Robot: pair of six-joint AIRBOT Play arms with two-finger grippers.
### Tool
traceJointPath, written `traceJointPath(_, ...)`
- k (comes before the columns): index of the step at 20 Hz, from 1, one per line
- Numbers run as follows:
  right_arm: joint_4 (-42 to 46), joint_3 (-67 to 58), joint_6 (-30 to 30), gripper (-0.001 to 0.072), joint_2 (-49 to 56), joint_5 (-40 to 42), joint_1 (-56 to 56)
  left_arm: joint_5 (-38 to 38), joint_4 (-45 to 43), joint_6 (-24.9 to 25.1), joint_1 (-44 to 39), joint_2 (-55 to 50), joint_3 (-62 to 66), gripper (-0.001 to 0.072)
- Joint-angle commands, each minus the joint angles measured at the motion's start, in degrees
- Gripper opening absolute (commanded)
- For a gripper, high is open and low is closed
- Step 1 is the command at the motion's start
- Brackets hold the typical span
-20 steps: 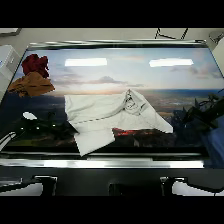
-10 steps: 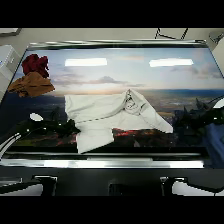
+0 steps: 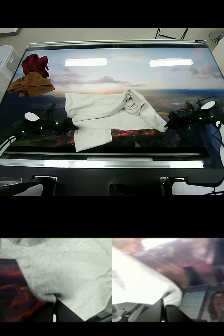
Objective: Fold the clothes and pants, and hang the long-sleeved shirts on hangers.
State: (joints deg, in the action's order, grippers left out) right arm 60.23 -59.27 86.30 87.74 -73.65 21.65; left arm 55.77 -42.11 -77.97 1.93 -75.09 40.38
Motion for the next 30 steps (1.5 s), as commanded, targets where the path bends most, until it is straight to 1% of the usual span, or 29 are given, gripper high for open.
traceJointPath(1, -1.18, -5.90, -0.26, 0.0039, -2.91, -2.73, -1.16, 1.46, -0.11, 0.52, 1.31, 4.28, 2.36, 0.0024)
traceJointPath(3, -1.18, -15.28, -0.24, 0.0039, -7.93, -1.62, -1.14, 2.10, -0.11, 2.89, 3.89, 10.71, 9.29, 0.0024)
traceJointPath(4, -1.22, -21.33, -0.22, 0.0039, -11.06, 0.61, -1.14, 2.08, -0.11, 2.99, 5.97, 14.64, 14.86, 0.0024)
traceJointPath(5, -1.20, -27.23, -0.20, 0.0040, -14.16, 2.89, -1.14, 2.10, -0.02, 2.43, 8.20, 18.18, 21.00, 0.0024)
traceJointPath(6, -0.98, -33.73, -0.20, 0.0040, -17.68, 4.72, -1.14, 2.10, -0.04, 0.44, 10.62, 21.66, 28.72, 0.0025)
traceJointPath(7, -0.28, -39.32, -0.20, 0.0040, -21.03, 6.21, -1.14, 1.88, -0.09, -0.50, 12.72, 24.76, 36.83, 0.0024)
traceJointPath(8, 1.38, -44.35, 0.02, 0.0040, -24.59, 7.48, -1.16, 1.33, -0.11, -0.46, 14.32, 27.21, 43.98, 0.0024)
traceJointPath(9, 3.37, -47.89, 0.57, 0.0040, -27.80, 8.59, -1.16, 0.37, -0.13, -0.46, 15.58, 29.44, 50.64, 0.0024)
traceJointPath(11, 7.48, -51.01, 3.32, 0.0040, -34.45, 10.60, -1.16, -1.03, -0.17, -0.46, 16.74, 32.85, 59.14, 0.0025)
traceJointPath(14, 10.03, -51.01, 6.54, 0.0040, -42.27, 11.19, -1.16, -3.63, -0.31, -0.48, 16.92, 36.94, 63.91, 0.0024)
traceJointPath(17, 10.12, -51.01, 6.51, 0.0040, -46.01, 12.96, -1.16, -11.17, -0.28, -0.50, 16.92, 39.47, 63.98, 0.0024)
traceJointPath(19, 10.60, -51.01, 6.51, 0.0040, -47.17, 14.86, -1.16, -13.46, -0.31, -0.48, 16.92, 40.02, 64.00, 0.0024)
traceJointPath(20, 11.04, -51.01, 6.51, 0.0040, -47.28, 15.08, -1.16, -13.16, -0.70, -0.48, 16.92, 40.00, 63.98, 0.0024)
traceJointPath(22, 11.65, -51.01, 6.47, 0.0040, -46.47, 13.18, -1.16, -10.47, -3.02, -1.03, 16.92, 38.95, 63.95, 0.0024)
traceJointPath(23, 11.61, -51.01, 6.47, 0.0040, -45.57, 11.63, -1.16, -9.20, -4.02, -3.13, 16.92, 37.88, 63.95, 0.0025)
traceJointPath(25, 11.13, -51.01, 6.49, 0.0040, -42.80, 7.21, -1.16, -6.69, -4.24, -3.48, 16.92, 34.91, 63.95, 0.0025)
traceJointPath(26, 10.97, -50.99, 6.49, 0.0040, -40.50, 3.21, -1.16, -3.63, -4.83, -3.52, 16.90, 32.98, 63.93, 0.0025)
traceJointPath(27, 10.97, -50.93, 6.51, 0.0040, -37.51, -1.77, -1.16, 1.03, -4.87, -3.52, 16.90, 30.23, 63.67, 0.0025)
traceJointPath(29, 10.93, -50.14, 7.19, 0.0039, -28.59, -12.33, -1.20, 10.03, -4.85, -3.50, 16.72, 24.13, 60.61, 0.0025)
traceJointPath(30, 10.84, -49.18, 8.17, 0.0039, -23.78, -14.60, -1.22, 12.92, -4.90, -3.37, 16.31, 20.96, 57.77, 0.0025)
